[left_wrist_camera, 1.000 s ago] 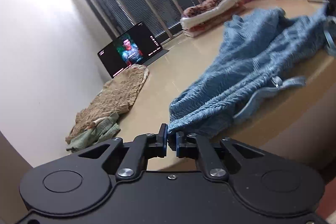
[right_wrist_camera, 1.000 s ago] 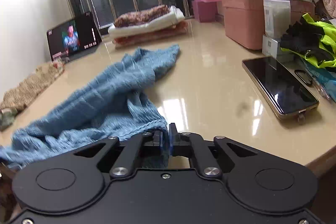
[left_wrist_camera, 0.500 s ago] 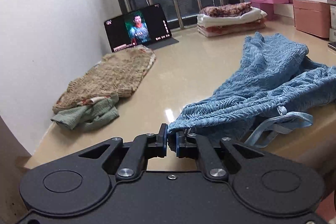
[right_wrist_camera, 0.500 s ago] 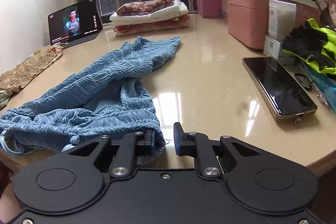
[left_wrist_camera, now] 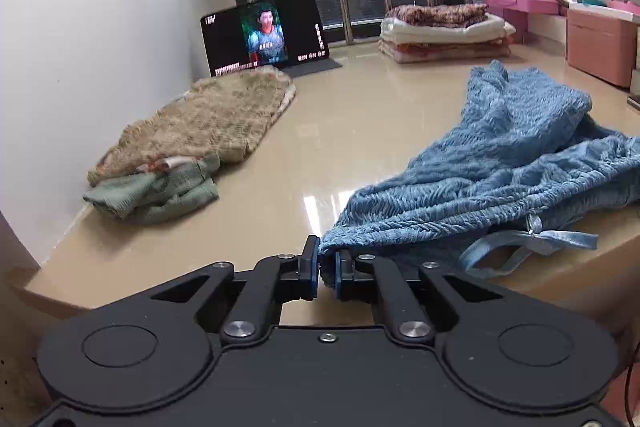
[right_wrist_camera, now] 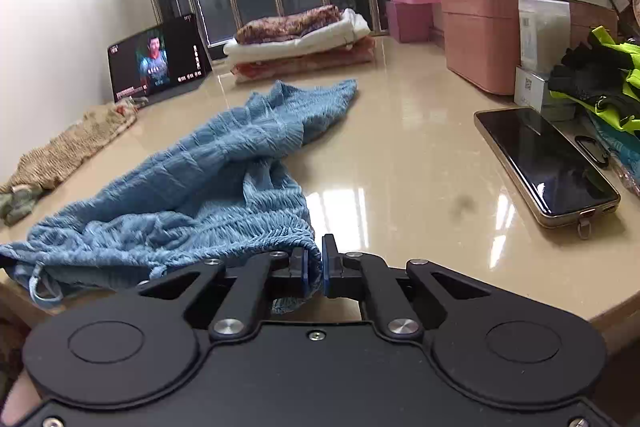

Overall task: Fold clothes
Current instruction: 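Lift the blue garment high with both grippers and shake it out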

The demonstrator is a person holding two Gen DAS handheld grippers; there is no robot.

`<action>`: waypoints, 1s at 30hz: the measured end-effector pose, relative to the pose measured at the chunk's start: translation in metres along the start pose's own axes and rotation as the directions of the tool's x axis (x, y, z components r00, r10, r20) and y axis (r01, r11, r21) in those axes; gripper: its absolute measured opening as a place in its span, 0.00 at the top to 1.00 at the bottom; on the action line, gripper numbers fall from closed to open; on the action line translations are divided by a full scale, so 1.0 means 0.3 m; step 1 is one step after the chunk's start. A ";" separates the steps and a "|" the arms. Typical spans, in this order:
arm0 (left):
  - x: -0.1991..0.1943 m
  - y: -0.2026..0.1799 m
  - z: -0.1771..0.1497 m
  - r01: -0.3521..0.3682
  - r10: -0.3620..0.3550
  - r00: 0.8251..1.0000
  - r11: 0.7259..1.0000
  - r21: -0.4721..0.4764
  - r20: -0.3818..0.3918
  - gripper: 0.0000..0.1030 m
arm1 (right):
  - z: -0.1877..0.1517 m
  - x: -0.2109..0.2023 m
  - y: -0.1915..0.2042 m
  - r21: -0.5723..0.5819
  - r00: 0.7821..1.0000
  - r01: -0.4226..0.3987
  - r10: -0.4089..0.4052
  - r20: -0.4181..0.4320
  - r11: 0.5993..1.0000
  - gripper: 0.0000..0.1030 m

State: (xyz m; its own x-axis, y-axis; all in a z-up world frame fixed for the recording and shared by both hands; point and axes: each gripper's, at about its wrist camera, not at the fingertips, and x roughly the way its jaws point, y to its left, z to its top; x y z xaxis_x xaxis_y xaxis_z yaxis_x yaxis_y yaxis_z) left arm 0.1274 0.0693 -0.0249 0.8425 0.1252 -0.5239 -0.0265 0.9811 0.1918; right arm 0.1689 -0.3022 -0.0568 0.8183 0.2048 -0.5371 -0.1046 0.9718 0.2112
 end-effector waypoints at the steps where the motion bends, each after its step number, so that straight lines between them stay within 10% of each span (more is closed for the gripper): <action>1: -0.018 0.007 0.014 -0.007 0.007 1.000 1.000 0.003 0.021 0.93 | 0.013 -0.017 0.001 0.004 1.000 -0.011 0.011 0.014 1.000 0.95; 10: -0.174 0.141 0.430 -0.020 0.015 0.976 1.000 0.021 0.215 0.94 | 0.386 -0.182 0.080 -0.087 0.987 -0.124 0.132 0.095 0.988 0.95; 17: -0.355 0.204 1.042 -0.192 0.158 0.899 0.980 0.043 0.408 0.94 | 0.973 -0.424 0.270 -0.261 0.945 -0.016 0.100 0.312 0.965 0.95; 22: -0.414 0.217 1.263 -0.153 0.134 0.929 0.988 0.027 0.345 0.94 | 1.227 -0.516 0.317 -0.219 0.939 0.027 0.050 0.340 0.975 0.95; 30: -0.414 0.184 1.286 -0.174 0.159 0.945 0.984 0.028 0.287 0.94 | 1.254 -0.505 0.382 -0.263 0.946 0.149 -0.060 0.317 0.953 0.95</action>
State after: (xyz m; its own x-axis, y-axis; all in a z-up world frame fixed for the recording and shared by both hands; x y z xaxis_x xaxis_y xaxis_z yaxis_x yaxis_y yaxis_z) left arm 0.2289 0.0508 0.3709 0.9462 0.2318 -0.2258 -0.1579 0.9397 0.3032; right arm 0.2454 -0.2656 0.3560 0.9600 0.0986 -0.2621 -0.1270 0.9875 -0.0934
